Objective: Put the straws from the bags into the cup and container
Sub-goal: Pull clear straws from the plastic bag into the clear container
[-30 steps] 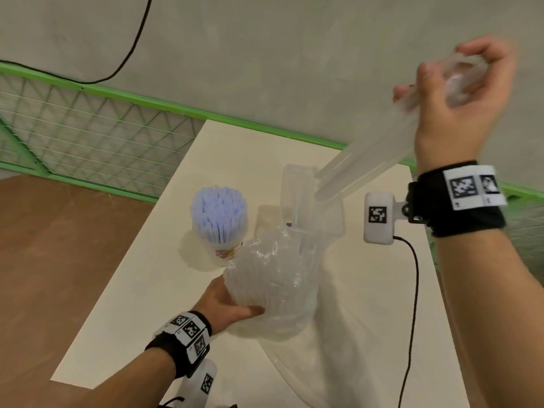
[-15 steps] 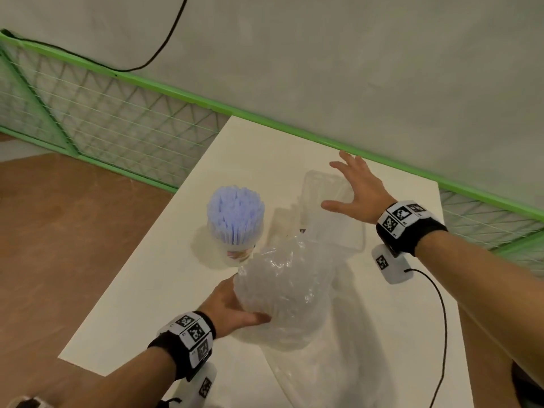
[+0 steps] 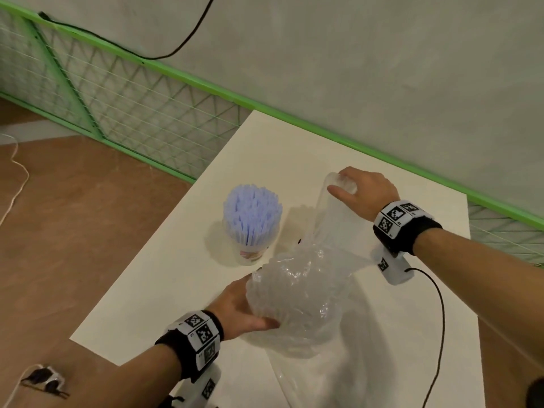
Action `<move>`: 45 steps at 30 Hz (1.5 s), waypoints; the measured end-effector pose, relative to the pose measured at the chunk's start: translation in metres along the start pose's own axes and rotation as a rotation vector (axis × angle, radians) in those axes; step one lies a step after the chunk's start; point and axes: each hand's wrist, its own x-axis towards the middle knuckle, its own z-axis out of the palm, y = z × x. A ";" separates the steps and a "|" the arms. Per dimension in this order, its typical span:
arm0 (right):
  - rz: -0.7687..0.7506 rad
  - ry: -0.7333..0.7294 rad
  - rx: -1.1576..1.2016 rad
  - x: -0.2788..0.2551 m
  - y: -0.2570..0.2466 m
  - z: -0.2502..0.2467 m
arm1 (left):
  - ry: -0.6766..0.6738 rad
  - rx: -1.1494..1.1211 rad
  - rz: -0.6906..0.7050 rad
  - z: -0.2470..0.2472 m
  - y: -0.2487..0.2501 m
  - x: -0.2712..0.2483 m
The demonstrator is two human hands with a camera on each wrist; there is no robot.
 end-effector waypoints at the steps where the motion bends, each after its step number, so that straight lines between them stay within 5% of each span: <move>1: 0.021 0.010 0.023 0.001 0.001 0.000 | 0.000 -0.006 0.000 0.000 0.000 0.000; 5: 0.094 0.034 0.054 0.003 -0.002 -0.005 | -0.011 -0.008 0.006 0.000 0.002 -0.001; 13: -0.281 0.147 0.178 0.007 -0.008 -0.003 | -0.021 0.014 0.005 -0.001 0.005 -0.002; 20: -0.141 0.270 0.407 0.002 -0.003 -0.017 | -0.017 0.017 0.001 -0.001 0.003 -0.002; 23: -0.041 0.233 0.432 -0.003 0.000 -0.023 | -0.014 0.031 -0.014 -0.001 0.003 -0.001; 29: -0.163 0.135 0.225 -0.007 0.000 -0.005 | -0.017 0.023 -0.022 0.000 0.004 -0.002; 38: -0.194 -0.259 -0.058 0.001 0.000 -0.007 | -0.016 0.080 -0.012 -0.001 0.004 -0.003; 45: -0.167 -0.144 -0.021 -0.001 -0.001 -0.006 | -0.017 0.102 -0.018 -0.002 0.002 -0.002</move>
